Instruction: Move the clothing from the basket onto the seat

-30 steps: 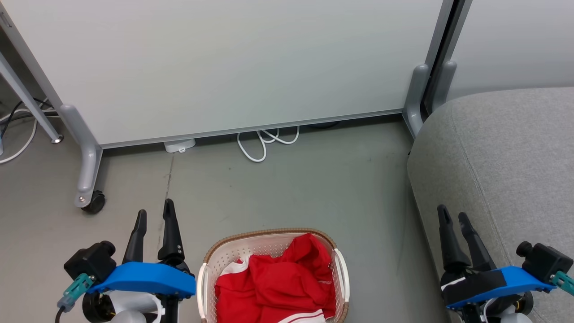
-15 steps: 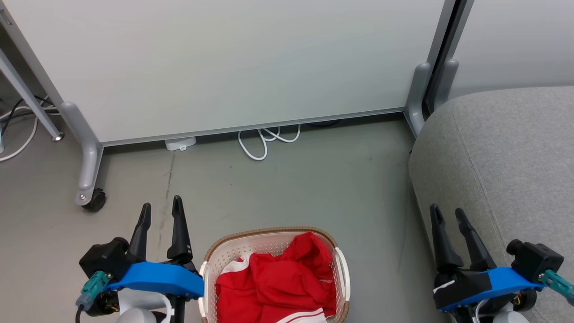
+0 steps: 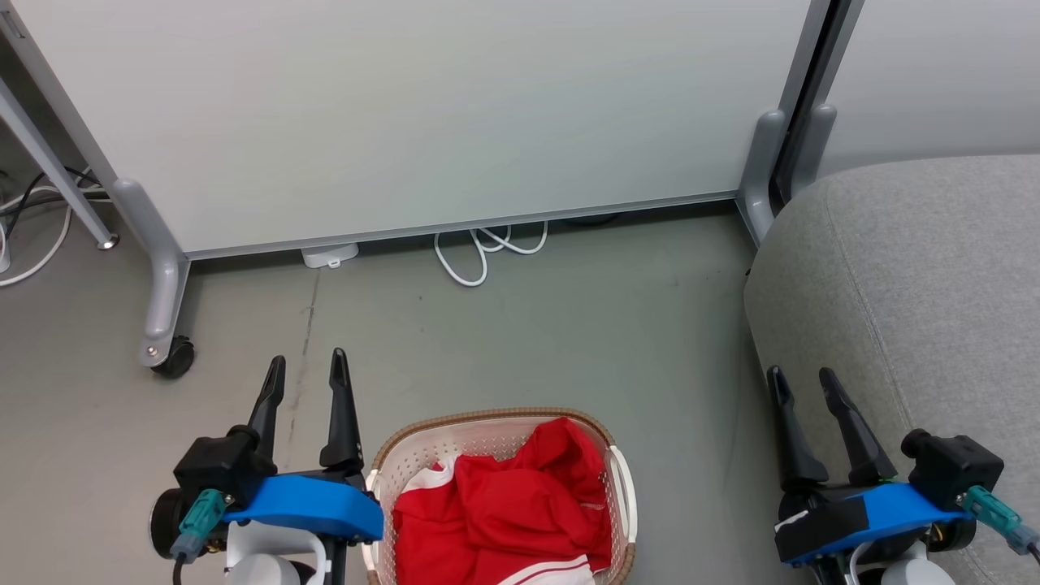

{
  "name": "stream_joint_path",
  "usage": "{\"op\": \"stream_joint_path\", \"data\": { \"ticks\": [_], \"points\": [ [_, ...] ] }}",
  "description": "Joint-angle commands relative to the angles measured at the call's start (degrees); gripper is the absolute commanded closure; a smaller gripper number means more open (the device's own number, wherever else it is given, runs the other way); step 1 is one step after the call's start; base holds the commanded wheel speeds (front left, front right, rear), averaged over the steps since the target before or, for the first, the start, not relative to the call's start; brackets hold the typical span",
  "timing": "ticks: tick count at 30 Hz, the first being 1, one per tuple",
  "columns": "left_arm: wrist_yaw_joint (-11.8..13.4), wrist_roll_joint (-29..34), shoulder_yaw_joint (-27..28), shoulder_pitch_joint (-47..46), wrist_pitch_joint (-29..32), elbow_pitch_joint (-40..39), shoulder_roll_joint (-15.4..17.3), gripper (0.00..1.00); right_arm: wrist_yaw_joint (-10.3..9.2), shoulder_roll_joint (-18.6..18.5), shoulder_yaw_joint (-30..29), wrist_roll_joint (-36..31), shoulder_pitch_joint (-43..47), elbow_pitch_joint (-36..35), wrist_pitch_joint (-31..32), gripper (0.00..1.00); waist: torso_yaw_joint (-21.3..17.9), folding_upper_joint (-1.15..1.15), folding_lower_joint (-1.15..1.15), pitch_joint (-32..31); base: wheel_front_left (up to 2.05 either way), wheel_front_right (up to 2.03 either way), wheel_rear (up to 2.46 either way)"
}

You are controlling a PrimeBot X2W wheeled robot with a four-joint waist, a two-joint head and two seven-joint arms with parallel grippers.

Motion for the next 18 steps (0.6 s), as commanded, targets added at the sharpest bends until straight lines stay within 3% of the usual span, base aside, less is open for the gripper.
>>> {"op": "stream_joint_path", "data": {
  "ticks": [1,18],
  "points": [
    [0.3,1.6,-0.4,-1.2,-0.5,-0.3,0.3,0.00,0.11,-0.3,0.2,-1.6,-0.8,-0.4,-0.5,0.00,0.1,0.00,0.00,0.1,0.00,0.00,0.00],
    [-1.0,8.0,-1.9,-1.4,-2.4,0.3,0.3,0.00,0.12,-0.4,1.1,-8.8,-0.9,-0.2,-2.5,0.00,0.6,0.00,0.00,0.2,0.00,0.00,0.00]
  ]
}}
